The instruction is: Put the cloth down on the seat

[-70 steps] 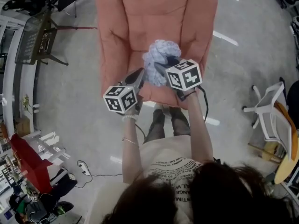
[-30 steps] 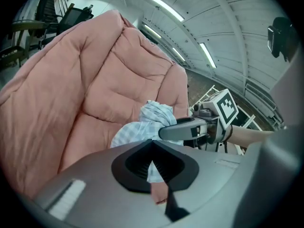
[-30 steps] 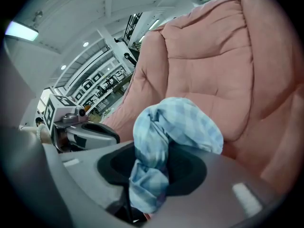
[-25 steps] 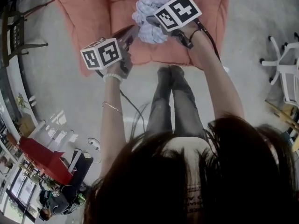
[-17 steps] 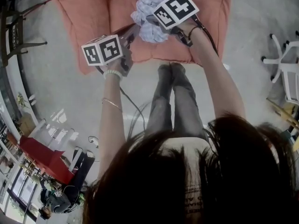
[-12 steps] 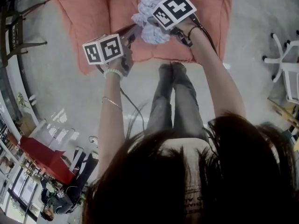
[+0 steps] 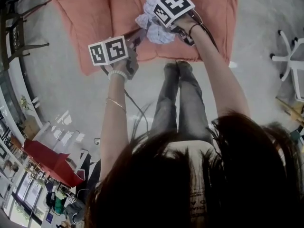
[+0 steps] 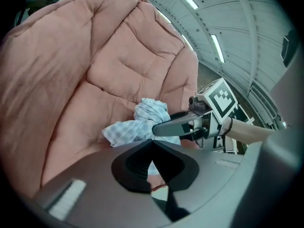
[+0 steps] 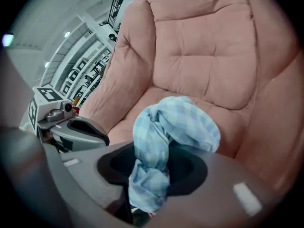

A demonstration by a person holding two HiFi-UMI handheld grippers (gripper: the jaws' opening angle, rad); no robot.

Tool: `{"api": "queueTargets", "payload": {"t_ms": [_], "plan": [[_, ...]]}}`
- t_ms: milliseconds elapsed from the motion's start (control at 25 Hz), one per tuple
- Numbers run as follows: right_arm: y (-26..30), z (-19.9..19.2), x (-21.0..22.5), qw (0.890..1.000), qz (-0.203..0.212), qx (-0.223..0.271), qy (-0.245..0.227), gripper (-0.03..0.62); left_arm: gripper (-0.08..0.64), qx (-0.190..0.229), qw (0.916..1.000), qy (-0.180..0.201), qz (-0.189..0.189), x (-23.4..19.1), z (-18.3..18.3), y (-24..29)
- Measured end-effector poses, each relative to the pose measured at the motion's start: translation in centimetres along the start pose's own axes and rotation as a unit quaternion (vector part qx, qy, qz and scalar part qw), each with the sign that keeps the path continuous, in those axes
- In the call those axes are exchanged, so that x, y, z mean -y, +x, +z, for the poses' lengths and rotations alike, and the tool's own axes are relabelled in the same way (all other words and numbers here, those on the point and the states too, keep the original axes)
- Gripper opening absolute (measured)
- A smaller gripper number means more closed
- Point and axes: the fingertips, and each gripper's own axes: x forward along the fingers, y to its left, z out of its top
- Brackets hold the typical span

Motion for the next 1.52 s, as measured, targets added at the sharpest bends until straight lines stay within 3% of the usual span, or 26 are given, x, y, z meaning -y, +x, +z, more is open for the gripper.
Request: {"api": "queueTargets", "payload": {"t_ms": [200,400,1080,1520], "plan": [[-0.5,-1.1,0.4,1.000,-0.008,-0.001,0.012,0.181,-0.002,-0.007,1.0000,-0.003,-0.003,0.9,-1.3,0.4],[-0.7,-0.8,1.1,0.999,-0.034,0.020,0.019,0.232,-0.002,-0.011,0.9999,-0.005,-0.009,1.2,-1.1,0.8],[-1.0,-1.0,0.5,0.999,-0.008,0.015,0.037,0.232,-0.002,-0.012,0.9998,-0.005,-0.015,1.6,-0.5,0.9],[-6.5,1.1,-3.1,0.994,0.014,0.104,0.040,0.155,-0.002,0.005,0.9996,-0.006,-0.028,5.5,0.2,-2.0]]}}
